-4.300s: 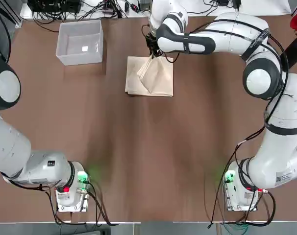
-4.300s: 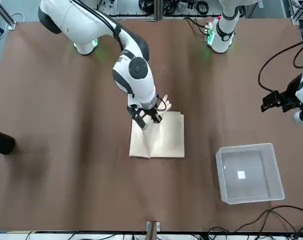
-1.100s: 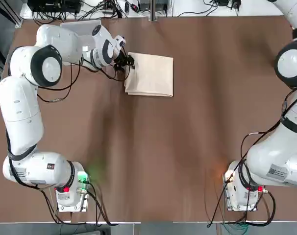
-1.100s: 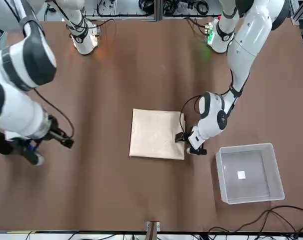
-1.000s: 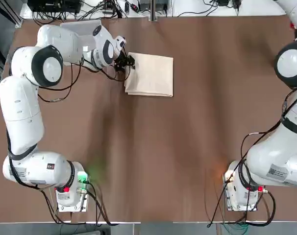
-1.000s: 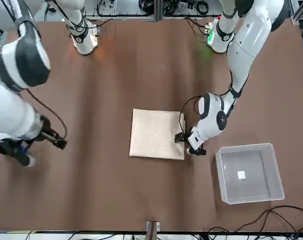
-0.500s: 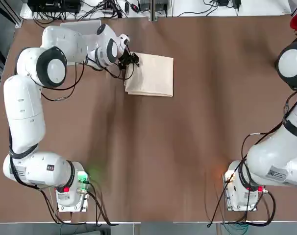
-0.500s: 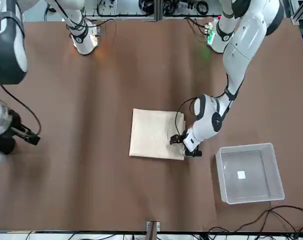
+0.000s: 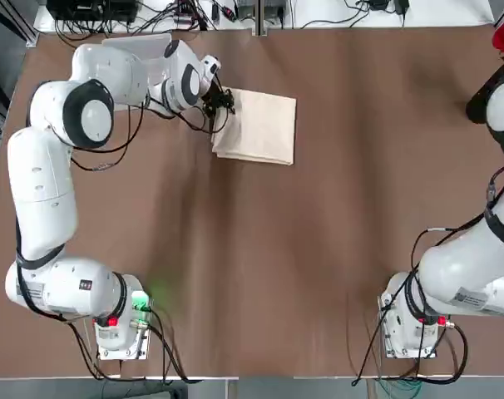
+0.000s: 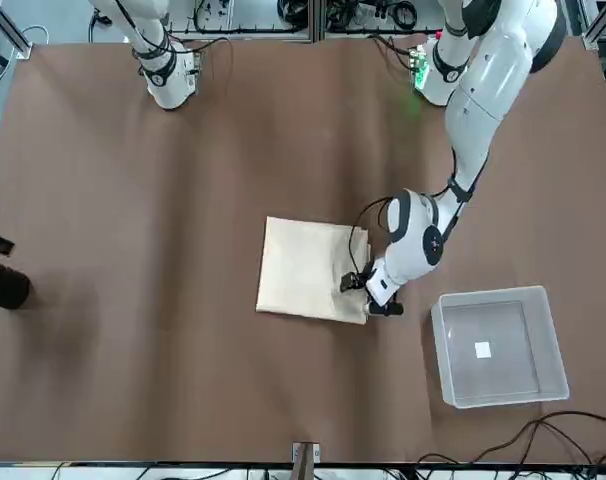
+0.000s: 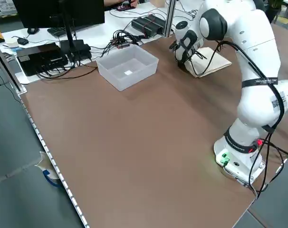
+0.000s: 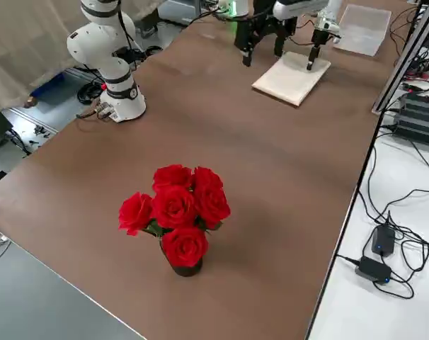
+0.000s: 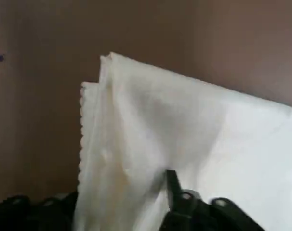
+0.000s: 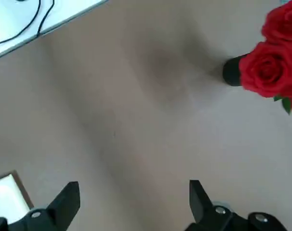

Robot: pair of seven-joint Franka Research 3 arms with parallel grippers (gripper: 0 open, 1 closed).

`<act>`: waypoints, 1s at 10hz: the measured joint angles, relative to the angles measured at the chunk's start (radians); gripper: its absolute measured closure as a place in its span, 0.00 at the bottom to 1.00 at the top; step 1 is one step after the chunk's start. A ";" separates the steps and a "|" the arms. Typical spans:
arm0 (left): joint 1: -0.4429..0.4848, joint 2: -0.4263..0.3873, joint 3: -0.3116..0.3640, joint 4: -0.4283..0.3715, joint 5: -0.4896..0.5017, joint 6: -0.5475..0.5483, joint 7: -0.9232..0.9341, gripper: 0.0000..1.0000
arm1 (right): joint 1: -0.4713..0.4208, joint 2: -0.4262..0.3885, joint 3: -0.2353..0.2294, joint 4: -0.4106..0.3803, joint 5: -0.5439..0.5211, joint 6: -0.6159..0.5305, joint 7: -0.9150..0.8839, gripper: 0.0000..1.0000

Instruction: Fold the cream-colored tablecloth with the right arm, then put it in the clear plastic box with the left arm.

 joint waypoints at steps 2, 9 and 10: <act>0.006 -0.002 0.000 0.003 0.000 0.000 0.000 0.76 | -0.004 -0.018 -0.006 -0.003 0.001 -0.005 -0.003 0.00; 0.034 -0.122 0.017 -0.025 0.037 -0.115 -0.014 0.93 | 0.077 -0.114 -0.040 -0.178 0.004 0.091 0.002 0.00; 0.034 -0.142 0.018 -0.040 0.100 -0.117 -0.061 0.93 | 0.088 -0.148 -0.052 -0.233 0.004 0.104 0.001 0.00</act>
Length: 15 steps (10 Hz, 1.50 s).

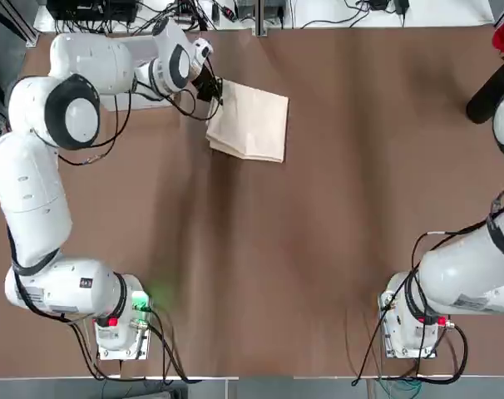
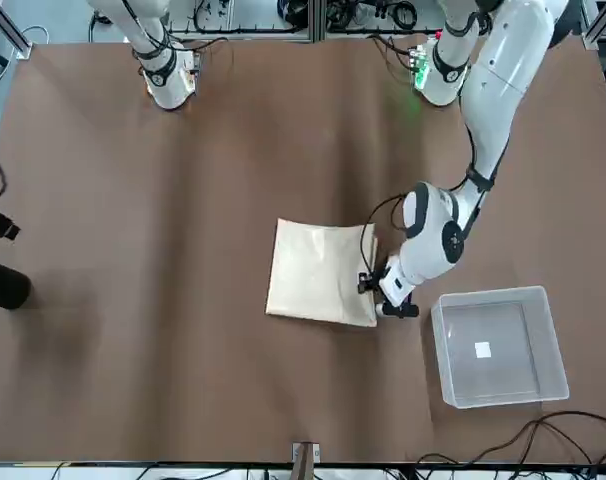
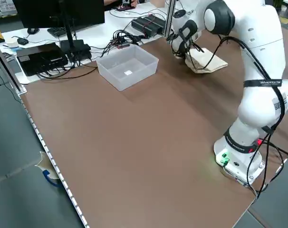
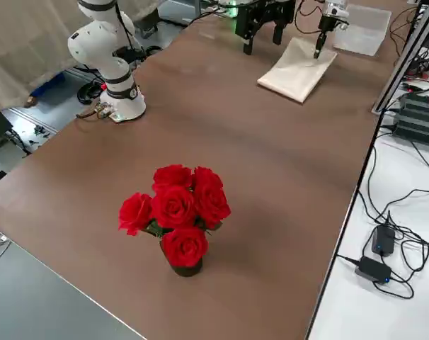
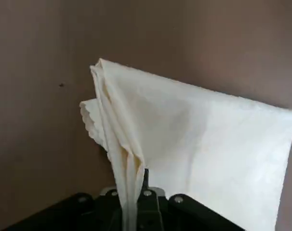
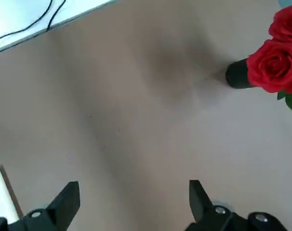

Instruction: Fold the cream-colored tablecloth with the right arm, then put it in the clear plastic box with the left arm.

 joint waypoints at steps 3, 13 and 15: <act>-0.002 -0.043 0.000 -0.013 0.228 -0.063 -0.180 0.93 | 0.014 -0.071 -0.025 -0.180 0.042 0.145 -0.058 0.00; -0.156 -0.105 -0.023 0.101 0.612 -0.352 -0.593 0.93 | 0.062 -0.166 -0.066 -0.317 0.055 0.293 -0.069 0.00; -0.206 -0.065 -0.020 0.165 0.612 -0.371 -0.601 0.93 | 0.062 -0.174 -0.072 -0.317 0.052 0.295 -0.094 0.00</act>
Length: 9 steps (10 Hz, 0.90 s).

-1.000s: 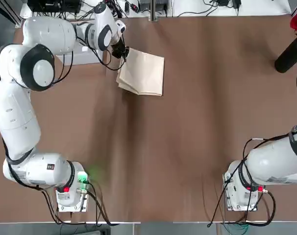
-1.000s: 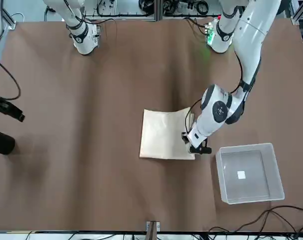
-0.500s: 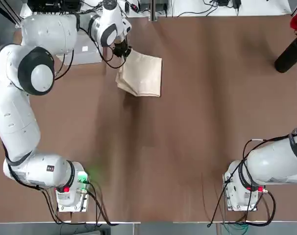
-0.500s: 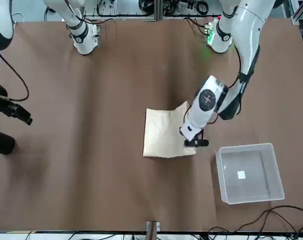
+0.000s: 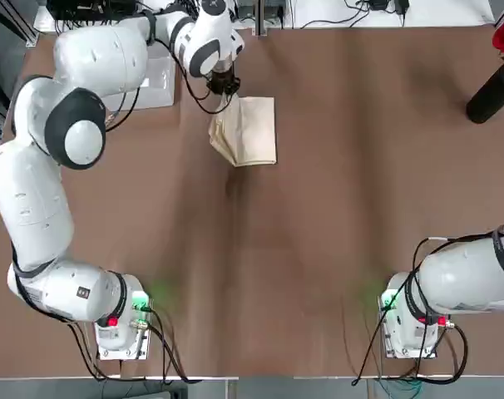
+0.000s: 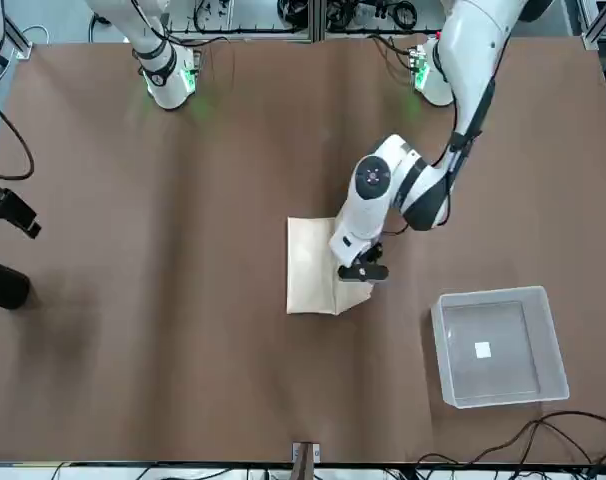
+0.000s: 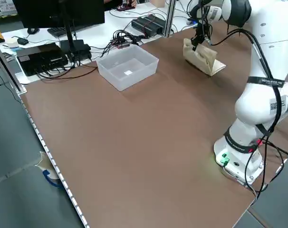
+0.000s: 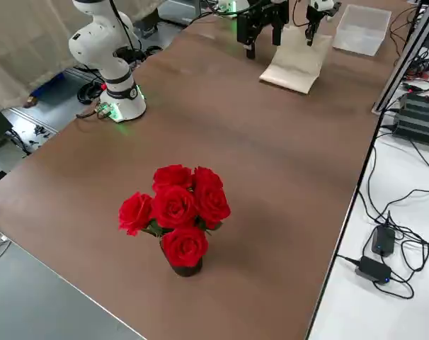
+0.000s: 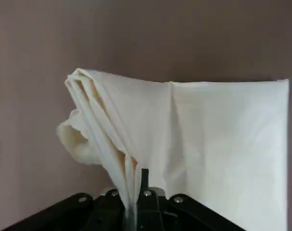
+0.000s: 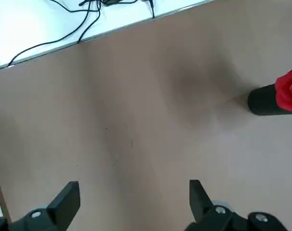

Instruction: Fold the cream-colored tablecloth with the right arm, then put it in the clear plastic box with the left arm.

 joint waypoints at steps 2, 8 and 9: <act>-0.047 0.039 0.018 0.044 0.020 -0.003 -0.016 0.93 | 0.000 -0.009 -0.014 0.000 0.000 0.008 -0.030 0.00; -0.289 0.076 0.234 0.140 -0.018 -0.009 -0.107 0.93 | 0.000 -0.033 -0.018 0.001 0.010 0.018 -0.053 0.00; -0.287 0.089 0.234 0.158 -0.047 -0.007 -0.106 0.93 | 0.000 -0.037 -0.017 0.001 0.010 0.018 -0.054 0.00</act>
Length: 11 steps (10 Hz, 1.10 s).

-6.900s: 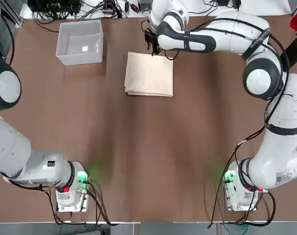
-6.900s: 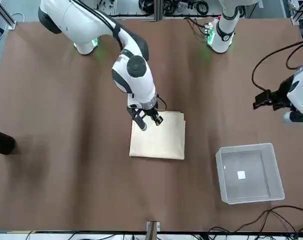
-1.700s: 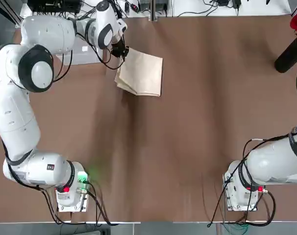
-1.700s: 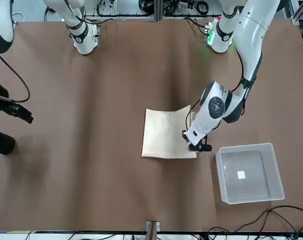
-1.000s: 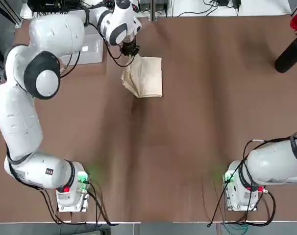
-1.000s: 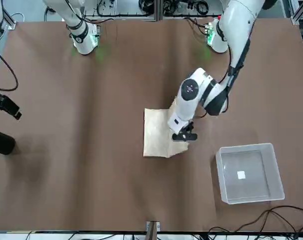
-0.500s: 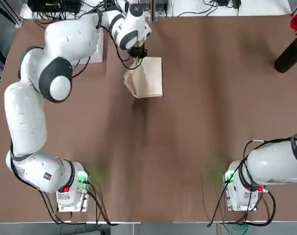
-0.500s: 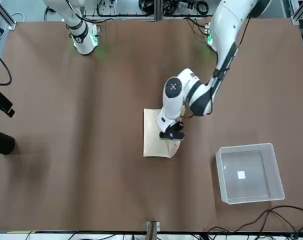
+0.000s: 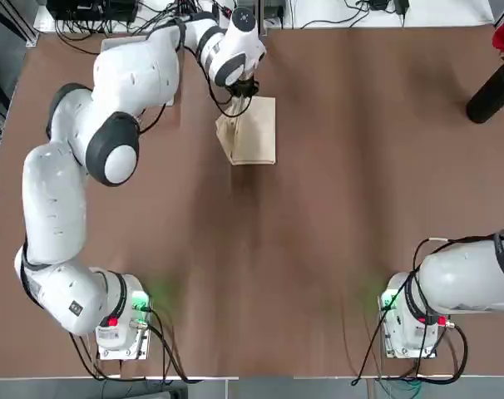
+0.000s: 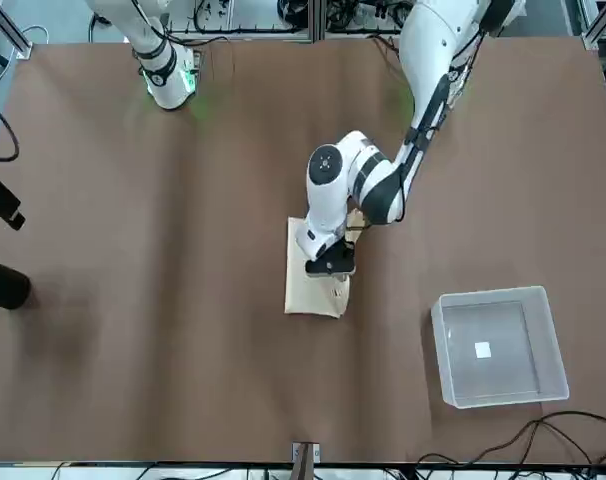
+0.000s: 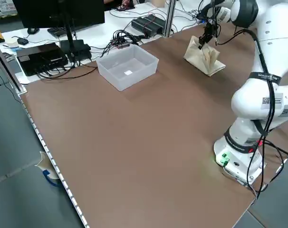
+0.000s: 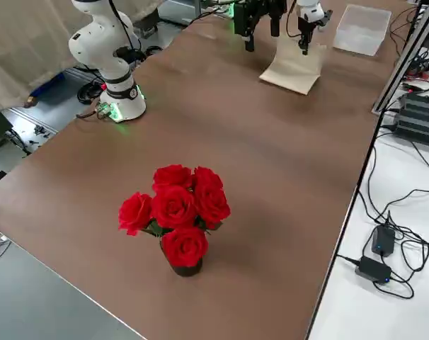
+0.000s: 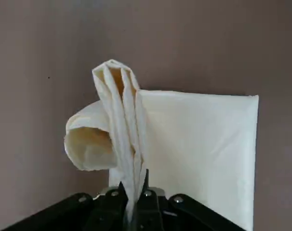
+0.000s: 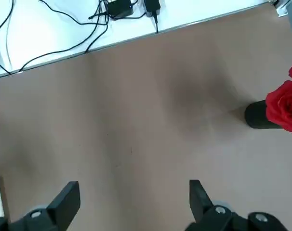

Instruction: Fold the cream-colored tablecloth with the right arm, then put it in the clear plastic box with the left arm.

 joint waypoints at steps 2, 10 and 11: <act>0.000 0.031 -0.001 0.024 -0.025 0.041 0.000 0.93 | 0.001 0.000 0.003 -0.001 0.000 0.000 -0.001 0.00; -0.040 0.115 -0.005 0.038 -0.046 0.258 0.003 0.78 | 0.003 0.000 0.003 -0.001 0.000 0.000 -0.001 0.00; -0.044 0.120 -0.005 0.039 -0.046 0.293 0.003 0.65 | 0.003 0.000 0.003 -0.001 0.000 0.000 -0.001 0.00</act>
